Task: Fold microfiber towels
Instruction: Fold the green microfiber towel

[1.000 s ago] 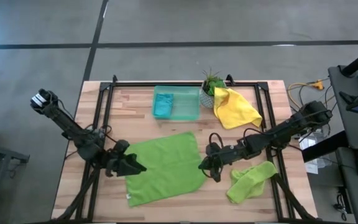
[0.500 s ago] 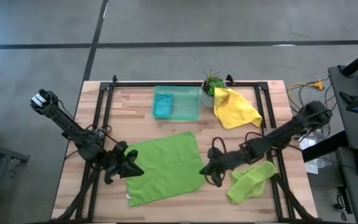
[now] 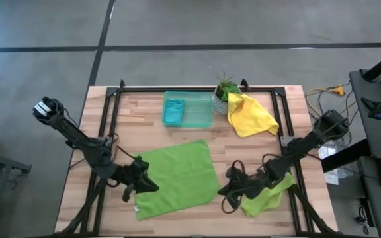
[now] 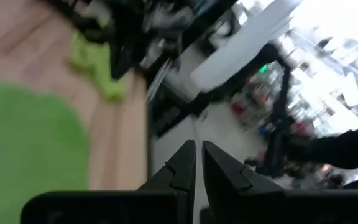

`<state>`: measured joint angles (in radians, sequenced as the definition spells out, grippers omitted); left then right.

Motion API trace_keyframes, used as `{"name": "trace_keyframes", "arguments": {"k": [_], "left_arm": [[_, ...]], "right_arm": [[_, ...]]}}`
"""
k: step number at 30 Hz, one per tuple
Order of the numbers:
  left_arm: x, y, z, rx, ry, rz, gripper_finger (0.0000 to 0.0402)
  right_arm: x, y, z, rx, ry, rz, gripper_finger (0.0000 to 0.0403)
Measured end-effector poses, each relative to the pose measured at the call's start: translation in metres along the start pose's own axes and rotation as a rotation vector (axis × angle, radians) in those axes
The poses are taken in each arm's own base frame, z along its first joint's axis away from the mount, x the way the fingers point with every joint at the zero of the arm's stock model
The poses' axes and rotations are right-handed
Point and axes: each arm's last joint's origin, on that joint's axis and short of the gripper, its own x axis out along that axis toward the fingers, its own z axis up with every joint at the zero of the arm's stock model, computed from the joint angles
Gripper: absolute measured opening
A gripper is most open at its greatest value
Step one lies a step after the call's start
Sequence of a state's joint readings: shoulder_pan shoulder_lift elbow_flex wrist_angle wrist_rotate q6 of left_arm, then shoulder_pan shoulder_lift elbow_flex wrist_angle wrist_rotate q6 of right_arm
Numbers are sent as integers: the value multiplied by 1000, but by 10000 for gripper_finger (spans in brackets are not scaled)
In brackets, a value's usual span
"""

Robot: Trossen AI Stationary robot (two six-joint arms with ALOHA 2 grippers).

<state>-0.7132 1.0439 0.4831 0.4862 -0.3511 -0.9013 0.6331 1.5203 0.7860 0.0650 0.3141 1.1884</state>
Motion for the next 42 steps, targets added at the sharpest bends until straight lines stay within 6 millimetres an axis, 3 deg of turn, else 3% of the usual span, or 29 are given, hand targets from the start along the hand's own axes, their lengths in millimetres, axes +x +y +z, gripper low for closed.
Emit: {"name": "trace_keyframes", "arguments": {"k": [4,7,15,19,22,25,29,32,37,42], "left_arm": [[1,7,-14,-70,156,40,13],[-4,1,-28,-52,240,16,13],[-39,-10,-72,-34,406,229,2],[-48,-1,-92,-89,457,283,6],[-44,13,-100,-67,462,394,6],[-36,34,-100,-13,445,551,6],[-23,57,-84,23,387,691,2],[-16,76,-66,69,353,803,1],[-21,108,-43,40,376,1046,0],[-14,111,-42,-92,531,902,0]], "right_arm": [[18,0,-6,52,19,-41,9],[30,6,-8,45,24,-49,9],[48,30,-5,-40,15,-21,9],[58,30,-3,-55,9,-38,9],[75,18,4,19,35,-82,8],[91,4,10,90,91,-115,9],[98,-3,14,149,109,-142,9],[95,-10,12,169,160,-247,9],[81,-18,10,134,238,-468,9],[76,-31,24,43,283,-592,9]]}}
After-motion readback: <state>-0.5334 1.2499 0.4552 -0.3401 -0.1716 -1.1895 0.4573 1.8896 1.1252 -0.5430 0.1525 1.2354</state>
